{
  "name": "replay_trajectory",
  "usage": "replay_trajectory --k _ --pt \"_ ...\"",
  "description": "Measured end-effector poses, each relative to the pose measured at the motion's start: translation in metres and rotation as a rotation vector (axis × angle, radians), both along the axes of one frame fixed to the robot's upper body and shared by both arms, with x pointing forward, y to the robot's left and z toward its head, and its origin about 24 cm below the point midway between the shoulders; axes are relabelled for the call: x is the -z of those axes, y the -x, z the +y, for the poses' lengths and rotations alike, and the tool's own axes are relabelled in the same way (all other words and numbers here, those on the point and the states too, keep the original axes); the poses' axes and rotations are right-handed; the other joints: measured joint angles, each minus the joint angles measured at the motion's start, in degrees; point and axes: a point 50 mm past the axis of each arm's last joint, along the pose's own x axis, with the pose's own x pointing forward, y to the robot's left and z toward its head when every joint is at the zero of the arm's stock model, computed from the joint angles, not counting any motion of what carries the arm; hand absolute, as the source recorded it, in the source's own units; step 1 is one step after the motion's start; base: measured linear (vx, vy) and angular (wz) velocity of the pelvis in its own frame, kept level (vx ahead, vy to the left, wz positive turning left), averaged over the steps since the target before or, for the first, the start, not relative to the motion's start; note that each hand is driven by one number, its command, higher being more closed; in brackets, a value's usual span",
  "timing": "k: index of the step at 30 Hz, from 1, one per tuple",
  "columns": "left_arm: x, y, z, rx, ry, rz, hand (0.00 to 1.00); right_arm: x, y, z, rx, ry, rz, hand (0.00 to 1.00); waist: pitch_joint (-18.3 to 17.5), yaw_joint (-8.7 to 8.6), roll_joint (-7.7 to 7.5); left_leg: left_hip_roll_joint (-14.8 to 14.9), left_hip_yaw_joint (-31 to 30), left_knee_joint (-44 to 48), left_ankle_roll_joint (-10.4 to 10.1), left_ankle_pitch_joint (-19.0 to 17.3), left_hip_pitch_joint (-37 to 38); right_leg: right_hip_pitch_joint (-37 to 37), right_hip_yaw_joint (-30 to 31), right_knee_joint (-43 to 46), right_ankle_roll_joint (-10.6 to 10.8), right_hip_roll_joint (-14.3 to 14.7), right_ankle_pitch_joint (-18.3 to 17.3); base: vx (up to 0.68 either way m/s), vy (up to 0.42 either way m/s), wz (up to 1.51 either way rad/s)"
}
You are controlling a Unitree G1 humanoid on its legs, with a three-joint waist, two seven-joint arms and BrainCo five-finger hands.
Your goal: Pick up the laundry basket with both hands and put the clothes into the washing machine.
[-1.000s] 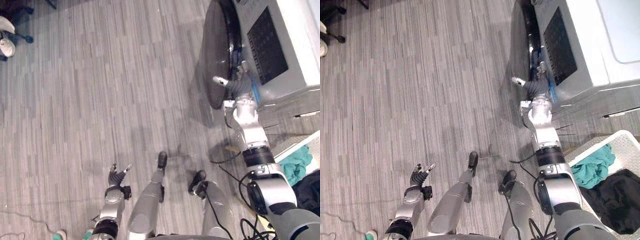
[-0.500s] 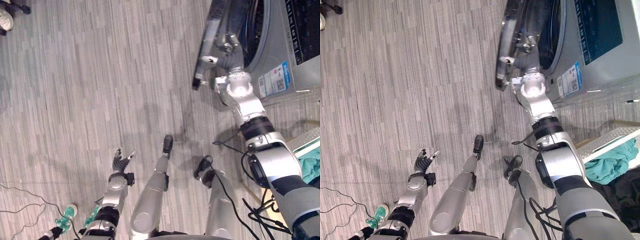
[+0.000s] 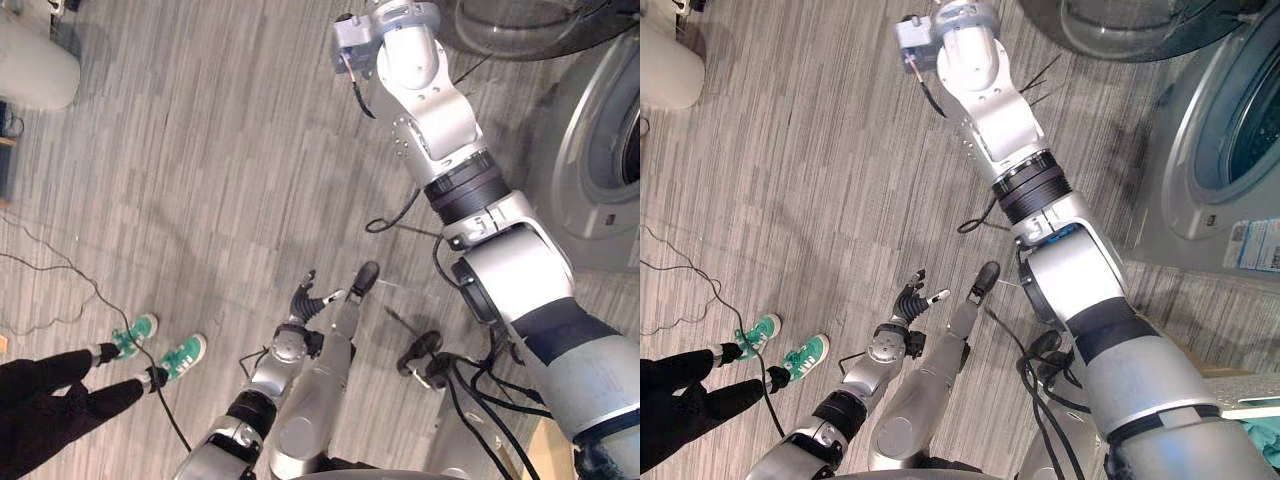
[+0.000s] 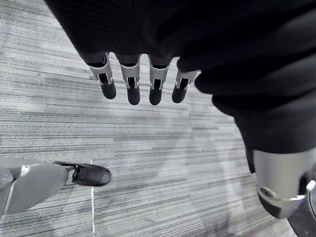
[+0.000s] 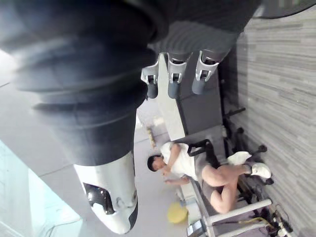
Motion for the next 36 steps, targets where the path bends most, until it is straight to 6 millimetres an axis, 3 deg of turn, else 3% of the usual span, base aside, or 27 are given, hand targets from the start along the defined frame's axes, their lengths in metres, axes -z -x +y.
replay_trajectory --k 3,8,11,14,16,18,19,22,27,30,32,36 --pt "-0.012 -0.012 0.009 -0.039 -0.006 -0.039 0.00 0.049 -0.001 -0.021 0.037 -0.026 0.094 0.00 0.74 -3.07 0.06 0.88 4.43 -0.02 0.00 -0.02 0.16 -1.39 4.92 -2.92 0.80 1.67 3.28 -0.02 0.054 -0.97" --pt "-0.039 -0.036 0.047 -0.194 -0.007 -0.114 0.00 0.163 0.017 -0.041 0.064 0.016 0.350 0.00 3.15 -8.66 -1.50 2.38 11.17 -0.10 0.12 -0.11 4.13 -0.41 13.21 -7.42 1.48 4.68 7.68 -0.03 -0.006 -0.91" --pt "-0.055 -0.048 0.061 -0.217 -0.037 -0.153 0.00 0.205 0.035 -0.037 0.022 0.084 0.442 0.00 3.32 -10.62 -1.76 4.06 13.64 -0.12 2.75 -2.86 5.40 0.34 14.35 -9.30 1.42 6.91 8.98 -0.04 -0.016 -0.55" --pt "-0.090 -0.071 0.071 -0.236 -0.049 -0.221 0.00 0.247 0.056 -0.038 -0.018 0.125 0.555 0.00 4.01 -12.42 -2.85 4.88 15.60 -0.15 2.01 -6.13 5.32 -0.01 15.70 -11.10 1.49 7.67 10.51 -0.03 0.001 -0.33" --pt "-0.129 -0.088 0.081 -0.254 -0.049 -0.315 0.00 0.278 0.075 -0.040 -0.030 0.122 0.651 0.00 4.37 -13.46 -3.44 5.00 18.51 -0.14 1.67 -6.89 5.19 -0.47 16.86 -11.85 1.95 7.45 11.09 0.02 0.023 -0.25" --pt "-0.164 -0.097 0.090 -0.280 -0.038 -0.402 0.00 0.291 0.094 -0.041 -0.039 0.110 0.682 0.00 4.75 -13.92 -4.09 4.90 21.13 -0.13 2.10 -6.48 5.02 -1.39 18.27 -11.42 2.38 7.23 11.03 0.07 0.032 -0.28" --pt "-0.189 -0.101 0.100 -0.301 -0.047 -0.465 0.00 0.295 0.105 -0.039 -0.047 0.089 0.682 0.00 4.75 -14.65 -4.31 4.55 22.35 -0.11 3.04 -5.40 4.33 -2.41 18.88 -10.90 2.60 6.89 10.90 0.09 0.033 -0.20" --pt "-0.229 -0.103 0.113 -0.327 -0.063 -0.572 0.00 0.297 0.123 -0.040 -0.033 0.031 0.676 0.00 5.48 -15.19 -5.57 4.22 24.94 -0.09 3.47 -5.05 4.03 -3.43 20.37 -10.92 2.67 6.65 10.86 0.14 0.024 -0.21" --pt "-0.241 -0.099 0.131 -0.374 -0.071 -0.610 0.00 0.273 0.134 -0.044 -0.012 -0.026 0.550 0.00 6.02 -15.75 -8.08 4.68 29.97 -0.07 3.63 -5.26 4.18 -4.21 22.41 -11.30 2.61 7.44 10.91 0.06 -0.027 -0.24" --pt "-0.251 -0.095 0.152 -0.442 -0.073 -0.626 0.00 0.255 0.135 -0.052 0.021 -0.037 0.459 0.00 6.41 -16.19 -9.35 5.89 33.46 -0.01 5.31 -6.70 3.14 -5.56 24.15 -13.21 2.51 9.09 12.12 0.02 -0.010 -0.47" --pt "-0.270 -0.093 0.162 -0.483 -0.098 -0.656 0.00 0.244 0.140 -0.061 0.059 -0.047 0.401 0.00 6.48 -16.52 -10.07 6.56 34.50 0.92 5.31 -6.81 0.82 -7.02 24.83 -15.18 2.63 9.78 13.74 0.01 0.014 -0.30" --pt "-0.298 -0.092 0.160 -0.503 -0.151 -0.723 0.00 0.242 0.150 -0.066 0.086 -0.053 0.388 0.00 6.71 -16.37 -10.60 7.24 34.67 1.58 5.31 -6.81 -0.44 -7.17 24.49 -16.37 2.57 10.26 14.43 0.01 -0.002 -0.02"
